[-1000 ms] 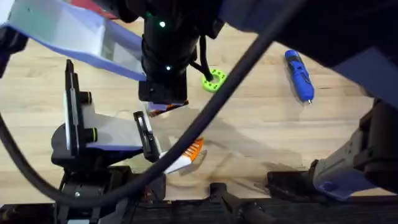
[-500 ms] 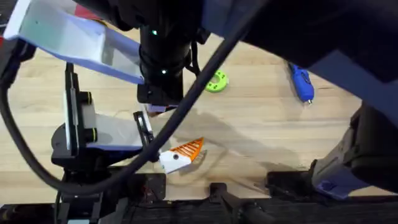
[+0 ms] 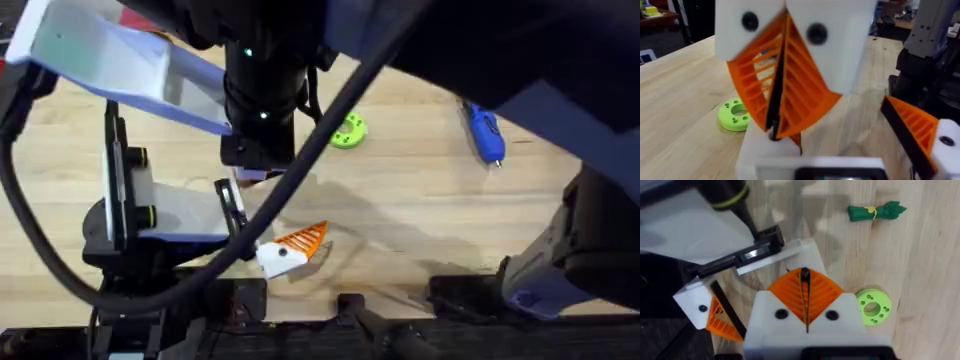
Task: Pick up the gripper from the table and insert it into the empty holder that is missing its gripper. Then pick up a screw, insert it into the mounting hole, and use the screwdriver to tighten it. Finally, clean up the table by picking up the vegetable and placing it into the bucket.
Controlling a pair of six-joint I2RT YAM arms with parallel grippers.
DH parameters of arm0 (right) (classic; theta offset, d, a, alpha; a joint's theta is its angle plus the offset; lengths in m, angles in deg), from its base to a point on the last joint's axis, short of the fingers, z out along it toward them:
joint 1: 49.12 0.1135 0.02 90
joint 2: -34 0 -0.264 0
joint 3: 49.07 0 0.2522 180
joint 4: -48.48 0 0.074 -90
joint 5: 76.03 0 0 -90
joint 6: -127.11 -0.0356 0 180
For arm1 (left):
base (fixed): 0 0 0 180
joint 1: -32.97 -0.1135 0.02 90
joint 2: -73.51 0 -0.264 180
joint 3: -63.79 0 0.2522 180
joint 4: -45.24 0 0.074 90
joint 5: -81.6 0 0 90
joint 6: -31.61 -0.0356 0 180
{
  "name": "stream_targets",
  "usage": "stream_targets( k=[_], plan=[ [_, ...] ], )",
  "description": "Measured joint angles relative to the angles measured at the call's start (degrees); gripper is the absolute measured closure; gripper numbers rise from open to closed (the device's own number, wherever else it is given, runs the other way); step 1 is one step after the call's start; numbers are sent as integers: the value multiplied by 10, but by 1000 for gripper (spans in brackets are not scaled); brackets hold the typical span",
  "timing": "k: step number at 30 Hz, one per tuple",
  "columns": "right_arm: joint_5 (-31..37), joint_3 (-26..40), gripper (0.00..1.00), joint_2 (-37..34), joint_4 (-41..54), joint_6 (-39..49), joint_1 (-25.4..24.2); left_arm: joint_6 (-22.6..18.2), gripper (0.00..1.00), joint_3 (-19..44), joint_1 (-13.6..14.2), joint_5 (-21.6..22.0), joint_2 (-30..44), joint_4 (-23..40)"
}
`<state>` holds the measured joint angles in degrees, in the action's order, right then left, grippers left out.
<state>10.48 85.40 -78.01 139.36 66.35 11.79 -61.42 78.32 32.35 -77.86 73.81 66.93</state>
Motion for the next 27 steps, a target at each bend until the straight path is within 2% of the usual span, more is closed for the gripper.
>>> stream_targets(
  k=[27],
  plan=[
    [0,0,995,-7,5,0,0,3,15,0,0,0,0,0]
  ],
)
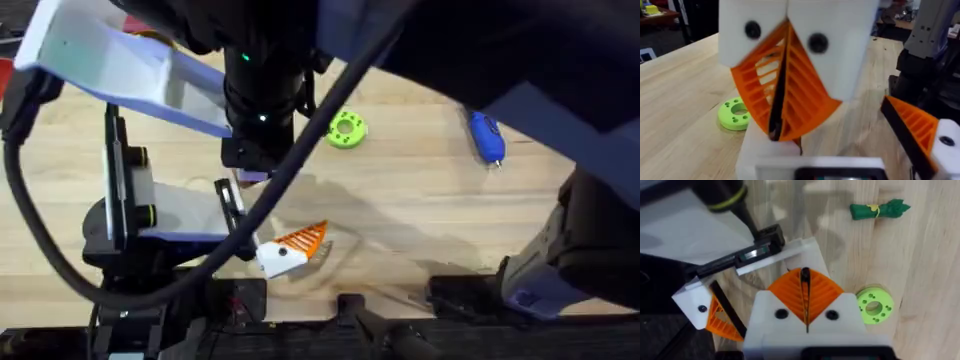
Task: Pick up the gripper from the table and insert it into the empty holder that is missing its gripper. Then pick up a screw, insert it into the mounting hole, and use the screwdriver to tighten it. Finally, clean up the table by picking up the vegetable and placing it into the bucket.
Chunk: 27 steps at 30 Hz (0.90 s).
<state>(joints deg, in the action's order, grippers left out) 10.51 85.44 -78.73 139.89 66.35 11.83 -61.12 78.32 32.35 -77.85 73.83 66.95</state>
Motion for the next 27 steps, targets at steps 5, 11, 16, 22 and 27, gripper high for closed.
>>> stream_targets(
  k=[5,11,16,22,27],
  plan=[
    [0,0,995,0,0,0,0,0,16,0,0,0,0,0],
    [0,0,808,0,1,-1,0,0,15,0,0,0,0,0],
    [0,0,126,0,0,0,0,-2,14,0,0,0,0,0],
    [0,0,9,0,0,4,0,-3,15,0,0,0,0,0],
    [0,0,8,4,-12,-11,-5,-3,15,0,0,0,0,0]
  ],
)
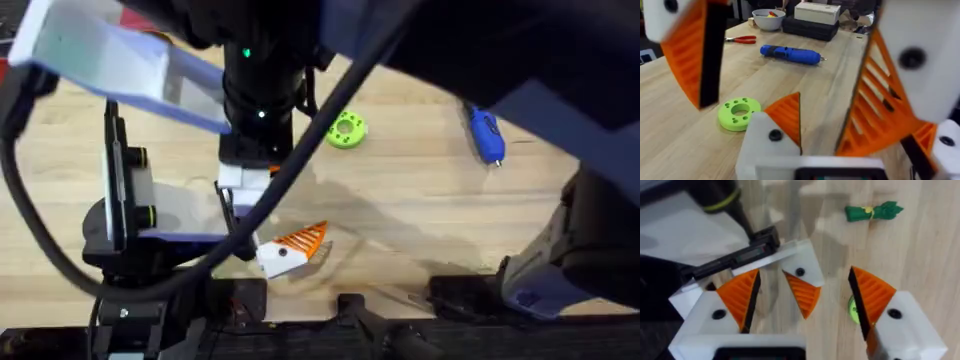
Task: Pick up the gripper from the table and insert it into the empty holder that is missing its gripper. Then pick up a screw, insert it into the mounting hole, and use the screwdriver to tighten it. Finally, clean up the table by picking up the vegetable and placing it into the bucket.
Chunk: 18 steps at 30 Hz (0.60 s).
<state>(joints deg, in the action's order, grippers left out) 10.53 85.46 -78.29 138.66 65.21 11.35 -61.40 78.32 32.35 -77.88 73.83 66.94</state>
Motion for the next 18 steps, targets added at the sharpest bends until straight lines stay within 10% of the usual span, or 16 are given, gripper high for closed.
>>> stream_targets(
  k=[11,18],
  plan=[
    [0,-17,8,91,-24,-99,-80,0,15,0,0,0,0,0],
    [-5,-183,8,213,-136,-151,-120,0,16,0,0,0,0,0]
  ],
)
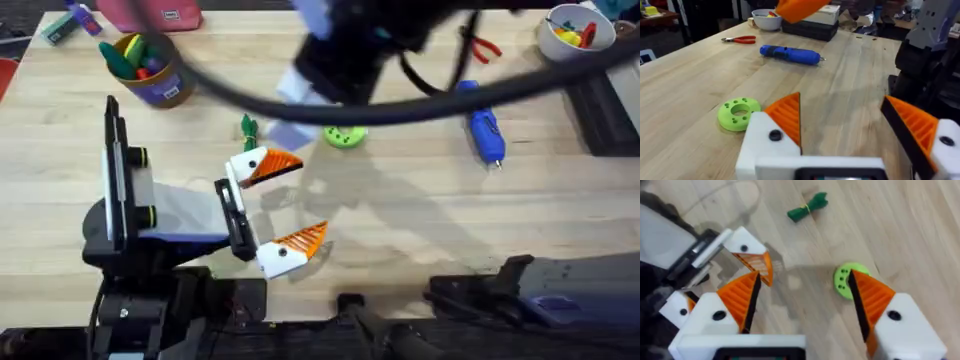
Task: Pick up the gripper from the table and insert it into the empty holder that is missing its gripper. Then pick up a screw, insert it into the mounting hole, and use the screwdriver to tighten it. Finally, clean up the table by picking up the vegetable and placing it into the bucket.
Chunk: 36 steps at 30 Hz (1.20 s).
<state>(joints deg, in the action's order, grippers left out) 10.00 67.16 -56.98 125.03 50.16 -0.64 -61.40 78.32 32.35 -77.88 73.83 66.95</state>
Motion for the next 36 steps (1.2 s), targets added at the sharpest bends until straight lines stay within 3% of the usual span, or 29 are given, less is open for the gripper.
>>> stream_targets(
  k=[9,19,27,36],
  plan=[
    [43,-215,8,193,-42,-145,-139,0,15,0,0,0,0,0],
    [124,-410,7,376,-98,-270,-361,0,16,0,0,0,0,0],
    [134,-466,7,372,-121,-285,-508,0,14,0,0,0,0,0],
    [134,-466,8,352,-129,-288,-524,0,15,0,0,0,0,0]
  ],
)
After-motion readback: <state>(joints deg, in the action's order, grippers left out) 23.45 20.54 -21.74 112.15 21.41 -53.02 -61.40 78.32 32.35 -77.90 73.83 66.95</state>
